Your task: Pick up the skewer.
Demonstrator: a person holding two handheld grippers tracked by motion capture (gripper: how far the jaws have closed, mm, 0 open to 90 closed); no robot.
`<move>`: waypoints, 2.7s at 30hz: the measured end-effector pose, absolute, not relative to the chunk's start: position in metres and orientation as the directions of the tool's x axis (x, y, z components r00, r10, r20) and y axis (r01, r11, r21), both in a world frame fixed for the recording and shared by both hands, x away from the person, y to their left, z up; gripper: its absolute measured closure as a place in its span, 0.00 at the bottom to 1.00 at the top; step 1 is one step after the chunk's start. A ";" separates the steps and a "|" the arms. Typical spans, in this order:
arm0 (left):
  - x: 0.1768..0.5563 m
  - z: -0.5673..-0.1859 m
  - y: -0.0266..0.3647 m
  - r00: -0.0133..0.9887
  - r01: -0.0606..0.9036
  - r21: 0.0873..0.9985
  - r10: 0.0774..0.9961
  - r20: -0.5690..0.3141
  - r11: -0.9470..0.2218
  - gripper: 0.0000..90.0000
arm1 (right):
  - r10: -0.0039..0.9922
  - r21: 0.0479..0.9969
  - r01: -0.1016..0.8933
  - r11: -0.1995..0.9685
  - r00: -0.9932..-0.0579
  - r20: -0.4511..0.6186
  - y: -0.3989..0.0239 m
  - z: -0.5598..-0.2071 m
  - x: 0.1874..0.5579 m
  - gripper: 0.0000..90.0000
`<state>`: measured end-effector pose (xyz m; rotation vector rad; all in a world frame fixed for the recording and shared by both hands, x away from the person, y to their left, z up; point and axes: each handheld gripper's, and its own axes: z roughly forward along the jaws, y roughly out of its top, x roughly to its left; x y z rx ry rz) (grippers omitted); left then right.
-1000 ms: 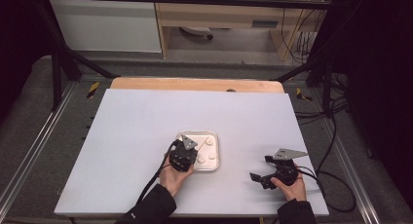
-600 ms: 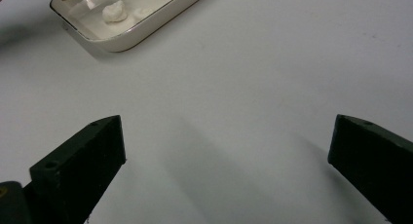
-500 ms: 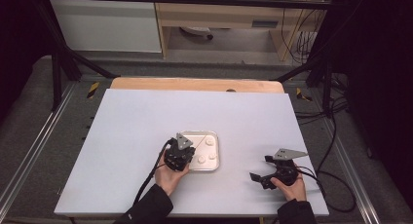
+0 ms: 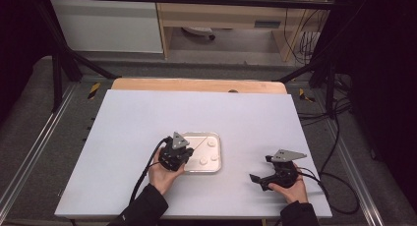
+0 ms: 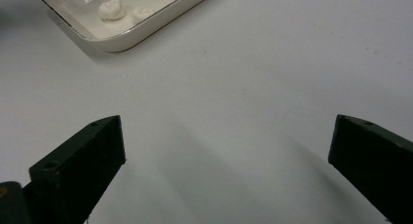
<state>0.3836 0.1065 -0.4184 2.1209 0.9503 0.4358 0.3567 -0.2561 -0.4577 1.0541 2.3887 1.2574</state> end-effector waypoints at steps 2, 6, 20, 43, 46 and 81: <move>0.384 -0.417 0.108 0.680 0.482 0.756 0.733 -0.003 -0.444 0.99 | 0.702 0.790 0.484 0.376 -0.705 0.098 -0.254 -0.457 0.357 0.01; 0.384 -0.414 0.111 0.700 0.468 0.754 0.714 0.001 -0.461 0.99 | 0.712 0.786 0.483 0.386 -0.698 0.079 -0.251 -0.457 0.357 0.01; 0.377 -0.406 0.123 0.775 0.426 0.745 0.632 -0.007 -0.514 0.99 | 0.693 0.776 0.421 0.469 -0.720 -0.027 -0.231 -0.445 0.356 0.01; 0.376 -0.397 0.108 0.844 0.384 0.716 0.537 -0.015 -0.583 0.99 | 0.601 0.713 0.284 0.641 -0.763 -0.236 -0.193 -0.431 0.354 0.03; 0.376 -0.394 0.103 0.851 0.373 0.715 0.525 -0.009 -0.592 0.99 | 0.590 0.703 0.269 0.659 -0.764 -0.261 -0.190 -0.430 0.354 0.03; 0.377 -0.385 0.031 0.921 0.262 0.645 0.386 0.056 -0.718 0.99 | 0.297 0.533 -0.064 0.844 -0.771 -0.563 -0.175 -0.422 0.345 0.34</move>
